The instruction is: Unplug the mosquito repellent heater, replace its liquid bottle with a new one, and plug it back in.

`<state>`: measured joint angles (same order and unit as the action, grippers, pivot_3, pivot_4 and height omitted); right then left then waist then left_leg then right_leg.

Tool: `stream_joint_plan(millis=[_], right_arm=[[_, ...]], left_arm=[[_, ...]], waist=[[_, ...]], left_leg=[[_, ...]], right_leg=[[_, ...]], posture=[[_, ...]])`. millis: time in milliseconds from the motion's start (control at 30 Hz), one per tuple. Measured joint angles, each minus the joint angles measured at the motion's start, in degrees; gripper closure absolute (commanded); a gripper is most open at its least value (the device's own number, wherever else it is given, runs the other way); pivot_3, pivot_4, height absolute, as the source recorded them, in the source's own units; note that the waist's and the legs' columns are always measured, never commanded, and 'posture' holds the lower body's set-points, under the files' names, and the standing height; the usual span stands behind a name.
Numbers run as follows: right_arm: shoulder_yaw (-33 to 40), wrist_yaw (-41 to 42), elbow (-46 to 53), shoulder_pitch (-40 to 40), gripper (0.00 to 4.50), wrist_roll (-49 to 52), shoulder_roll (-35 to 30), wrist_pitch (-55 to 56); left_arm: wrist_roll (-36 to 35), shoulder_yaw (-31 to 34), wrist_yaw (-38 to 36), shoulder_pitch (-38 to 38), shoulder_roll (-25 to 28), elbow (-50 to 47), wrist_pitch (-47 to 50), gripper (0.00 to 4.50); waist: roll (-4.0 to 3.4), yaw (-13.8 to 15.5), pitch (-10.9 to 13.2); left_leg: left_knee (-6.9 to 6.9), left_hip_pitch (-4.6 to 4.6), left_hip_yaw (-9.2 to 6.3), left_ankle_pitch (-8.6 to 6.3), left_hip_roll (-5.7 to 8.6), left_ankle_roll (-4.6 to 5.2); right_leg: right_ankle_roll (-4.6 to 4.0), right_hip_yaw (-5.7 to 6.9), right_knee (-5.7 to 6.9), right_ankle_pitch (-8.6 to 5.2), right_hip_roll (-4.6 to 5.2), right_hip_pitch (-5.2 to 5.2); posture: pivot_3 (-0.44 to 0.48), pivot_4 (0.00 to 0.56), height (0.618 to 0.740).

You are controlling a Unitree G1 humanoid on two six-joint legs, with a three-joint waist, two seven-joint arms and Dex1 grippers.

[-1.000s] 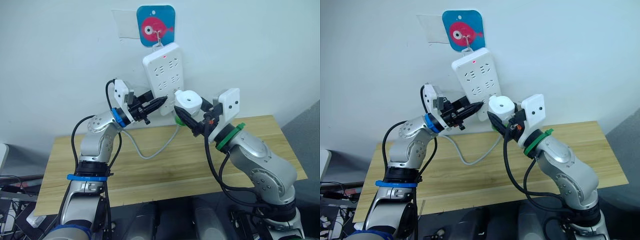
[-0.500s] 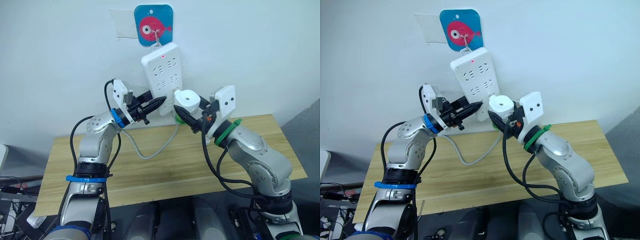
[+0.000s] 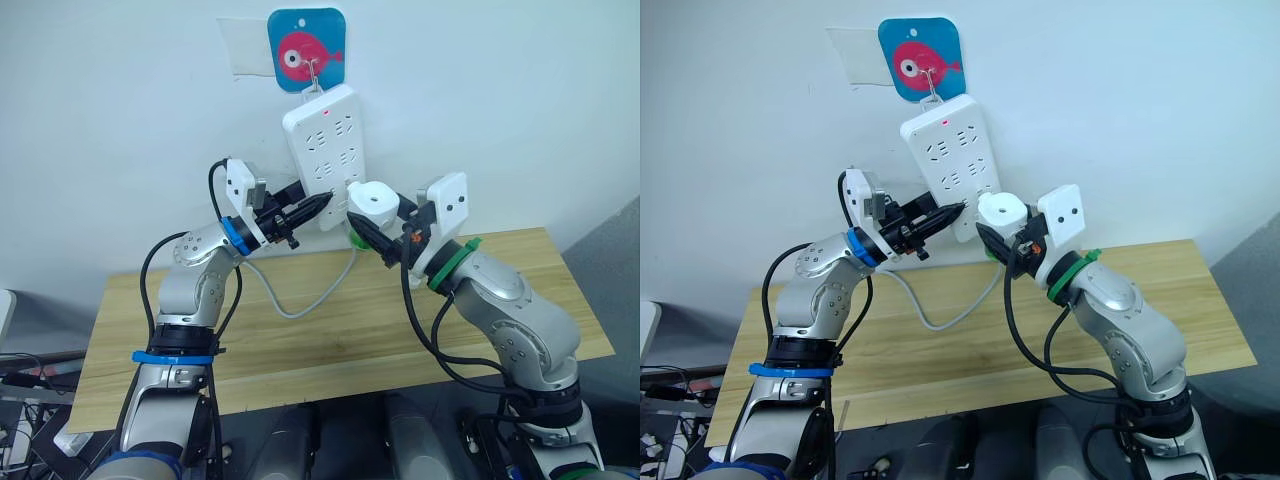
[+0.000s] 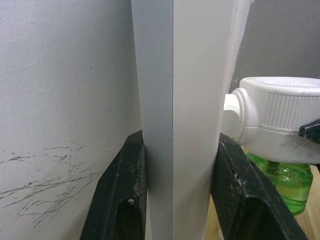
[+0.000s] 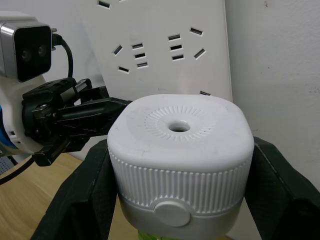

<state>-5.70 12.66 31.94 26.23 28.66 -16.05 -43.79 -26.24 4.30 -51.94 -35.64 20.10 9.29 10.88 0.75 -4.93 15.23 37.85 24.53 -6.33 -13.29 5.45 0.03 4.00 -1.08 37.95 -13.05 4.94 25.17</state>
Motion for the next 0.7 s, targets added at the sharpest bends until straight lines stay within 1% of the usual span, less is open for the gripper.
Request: stream_joint_plan(millis=[233, 400, 700], right_arm=[[0.0, 1.3, -1.5, 0.0, 1.46, -1.1, 0.8, 1.8], [-1.0, 4.1, -5.9, 1.9, 1.46, -3.6, 0.5, 5.1], [-1.2, 7.3, -9.8, 3.5, 1.46, -4.6, 2.2, 7.1]], left_arm=[[0.0, 0.0, 0.0, 0.0, 0.0, 0.0, 0.0, 3.20], [-0.3, 0.1, -0.3, 0.0, 0.0, 0.0, 1.2, 3.20], [-0.4, 0.9, -0.3, 0.5, 1.0, -1.1, 2.9, 3.20]], waist=[[0.00, 0.0, 0.0], [0.00, -0.1, 0.0], [0.00, -0.2, 0.0]], left_leg=[[0.00, 0.00, 0.01, 0.00, 0.00, 0.00], [0.01, 0.00, 0.04, 0.00, -0.01, 0.00], [0.03, 0.00, 0.09, 0.01, -0.03, -0.01]], right_leg=[[0.00, -0.01, 0.01, 0.00, 0.00, 0.02], [0.00, -0.02, 0.04, 0.00, -0.01, 0.04], [-0.01, -0.04, 0.11, 0.00, -0.01, 0.09]], posture=[[-0.168, 0.233, 0.740], [-0.164, 0.227, 0.740], [-0.158, 0.219, 0.740]])
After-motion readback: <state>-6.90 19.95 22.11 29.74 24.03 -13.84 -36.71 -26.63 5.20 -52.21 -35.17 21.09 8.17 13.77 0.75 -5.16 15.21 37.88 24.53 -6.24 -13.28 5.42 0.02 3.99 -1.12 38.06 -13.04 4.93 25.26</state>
